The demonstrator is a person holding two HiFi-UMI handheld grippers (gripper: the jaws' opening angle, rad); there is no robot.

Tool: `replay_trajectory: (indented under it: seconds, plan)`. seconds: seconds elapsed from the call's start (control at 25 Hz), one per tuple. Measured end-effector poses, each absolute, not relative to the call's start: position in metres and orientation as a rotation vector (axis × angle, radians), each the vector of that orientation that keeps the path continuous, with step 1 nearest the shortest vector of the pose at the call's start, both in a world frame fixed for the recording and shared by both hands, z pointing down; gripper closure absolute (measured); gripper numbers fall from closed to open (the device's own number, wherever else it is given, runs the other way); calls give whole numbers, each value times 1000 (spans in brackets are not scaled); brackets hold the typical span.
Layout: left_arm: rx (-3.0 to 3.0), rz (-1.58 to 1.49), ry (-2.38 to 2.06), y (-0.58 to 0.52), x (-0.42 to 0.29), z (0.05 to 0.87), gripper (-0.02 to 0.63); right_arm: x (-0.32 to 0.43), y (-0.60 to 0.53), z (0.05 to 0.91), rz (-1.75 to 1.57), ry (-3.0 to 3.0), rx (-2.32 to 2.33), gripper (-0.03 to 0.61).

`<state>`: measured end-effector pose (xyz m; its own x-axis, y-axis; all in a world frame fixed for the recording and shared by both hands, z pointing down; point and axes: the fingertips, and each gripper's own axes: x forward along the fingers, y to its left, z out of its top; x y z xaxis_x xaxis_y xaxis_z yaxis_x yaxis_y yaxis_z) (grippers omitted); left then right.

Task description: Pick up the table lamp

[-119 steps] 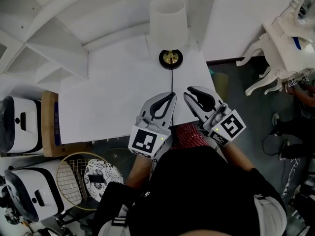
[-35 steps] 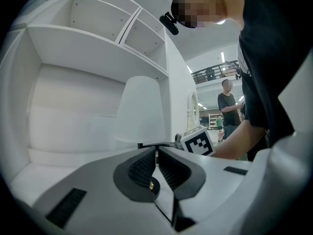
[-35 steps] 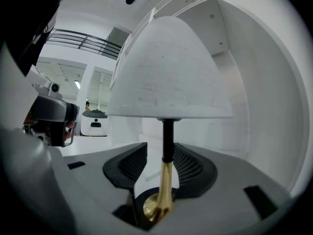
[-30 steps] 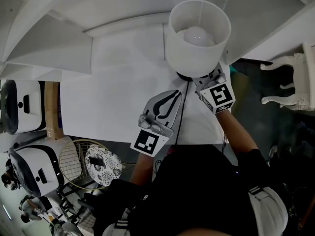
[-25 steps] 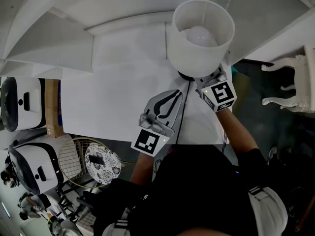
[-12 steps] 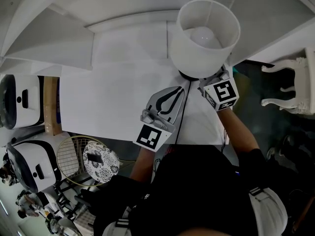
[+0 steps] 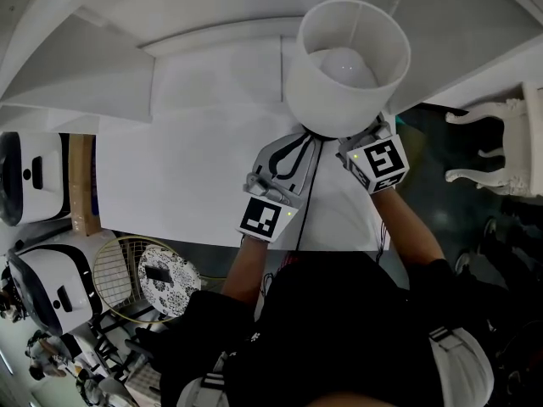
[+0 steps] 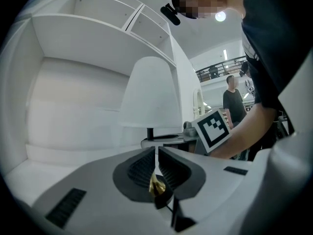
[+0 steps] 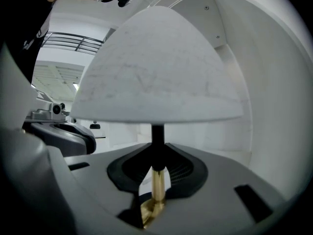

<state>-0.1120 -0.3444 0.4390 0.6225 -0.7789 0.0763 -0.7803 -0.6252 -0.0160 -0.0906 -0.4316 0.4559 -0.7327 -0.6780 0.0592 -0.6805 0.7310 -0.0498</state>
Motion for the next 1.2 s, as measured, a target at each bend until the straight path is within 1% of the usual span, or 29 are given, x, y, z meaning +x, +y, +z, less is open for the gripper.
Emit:
replay_trajectory:
  seconds: [0.24, 0.28, 0.36, 0.64, 0.92, 1.2]
  plan:
    - [2777, 161, -1339, -357, -109, 462, 600, -90, -432, 458, 89, -2880, 1105, 492]
    - [2773, 169, -1336, -358, -108, 466, 590, -90, -432, 458, 86, -2881, 1101, 492]
    - [2759, 204, -1310, -360, -105, 476, 552, -90, -431, 459, 87, -2883, 1096, 492]
    - [2723, 274, -1250, -377, -100, 505, 511, -90, -432, 458, 103, -2889, 1084, 492]
    - [2730, 322, -1204, -392, -86, 522, 509, -90, -431, 460, 112, -2898, 1046, 492]
    - [2721, 345, -1193, -406, -78, 534, 477, -90, -432, 459, 116, -2893, 1050, 492]
